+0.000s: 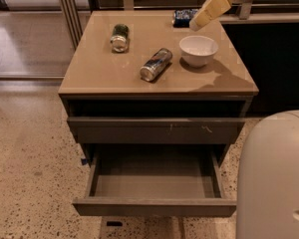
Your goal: Place redbull can into middle drawer
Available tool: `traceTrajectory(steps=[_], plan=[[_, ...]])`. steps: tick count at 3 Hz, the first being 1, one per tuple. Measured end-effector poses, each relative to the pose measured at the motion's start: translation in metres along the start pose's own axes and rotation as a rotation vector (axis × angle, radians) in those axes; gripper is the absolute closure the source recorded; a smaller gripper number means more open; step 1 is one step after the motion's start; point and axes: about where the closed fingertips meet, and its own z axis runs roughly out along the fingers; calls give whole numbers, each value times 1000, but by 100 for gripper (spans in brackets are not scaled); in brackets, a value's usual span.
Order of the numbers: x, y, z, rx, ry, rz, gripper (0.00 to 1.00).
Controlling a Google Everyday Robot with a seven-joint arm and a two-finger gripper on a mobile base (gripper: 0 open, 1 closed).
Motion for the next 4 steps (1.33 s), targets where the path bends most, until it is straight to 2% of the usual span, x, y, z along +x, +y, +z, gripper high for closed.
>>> traceTrajectory(steps=[1,2,3,4], plan=[[-4,-13,5,71,0,55,0],[-13,-14,56,114,-14,185,0],[-16,-10,107,104,-76,319,0],[-17,-12,117,117,-99,344,0]])
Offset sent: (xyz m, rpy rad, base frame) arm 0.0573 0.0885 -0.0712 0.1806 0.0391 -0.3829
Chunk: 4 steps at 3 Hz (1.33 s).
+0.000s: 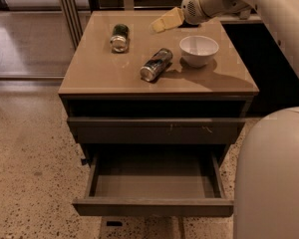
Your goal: Place redbull can into middle drawer
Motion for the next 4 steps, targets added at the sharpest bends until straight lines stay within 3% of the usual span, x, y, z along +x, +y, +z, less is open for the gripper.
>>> traceTrajectory(steps=[1,2,4], plan=[[0,0,0,-1,1,-1,0],[11,14,23,-62,-18,57,0],[18,67,53,-184,-71,139,0]])
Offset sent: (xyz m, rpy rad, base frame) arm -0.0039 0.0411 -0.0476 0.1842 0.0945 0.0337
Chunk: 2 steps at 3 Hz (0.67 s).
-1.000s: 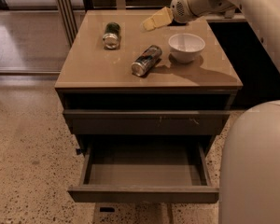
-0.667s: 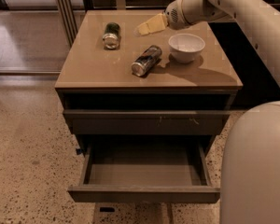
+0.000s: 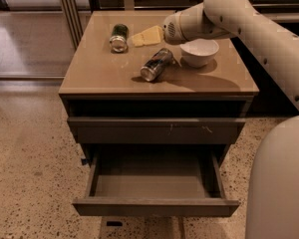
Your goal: Place redbull can into middle drawer
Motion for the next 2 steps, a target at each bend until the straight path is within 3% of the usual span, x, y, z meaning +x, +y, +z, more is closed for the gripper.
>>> traceTrajectory(steps=[2], plan=[[31,25,1,23,66,71,0]])
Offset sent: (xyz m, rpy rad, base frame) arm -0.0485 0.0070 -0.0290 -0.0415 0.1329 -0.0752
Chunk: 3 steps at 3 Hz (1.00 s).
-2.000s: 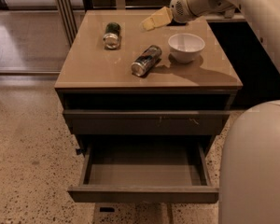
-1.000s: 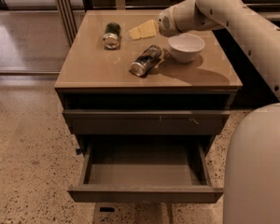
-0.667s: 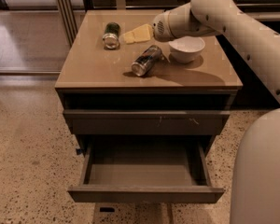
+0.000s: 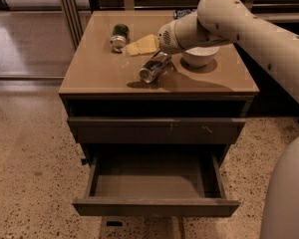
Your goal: Place redbull can into middle drawer
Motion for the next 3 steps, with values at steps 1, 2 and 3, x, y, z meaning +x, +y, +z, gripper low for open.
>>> traceTrajectory(steps=[1,2,3], plan=[[15,1,-3,49,30,18,0],[20,-2,-1,59,27,34,0],[20,-2,-1,59,27,34,0]])
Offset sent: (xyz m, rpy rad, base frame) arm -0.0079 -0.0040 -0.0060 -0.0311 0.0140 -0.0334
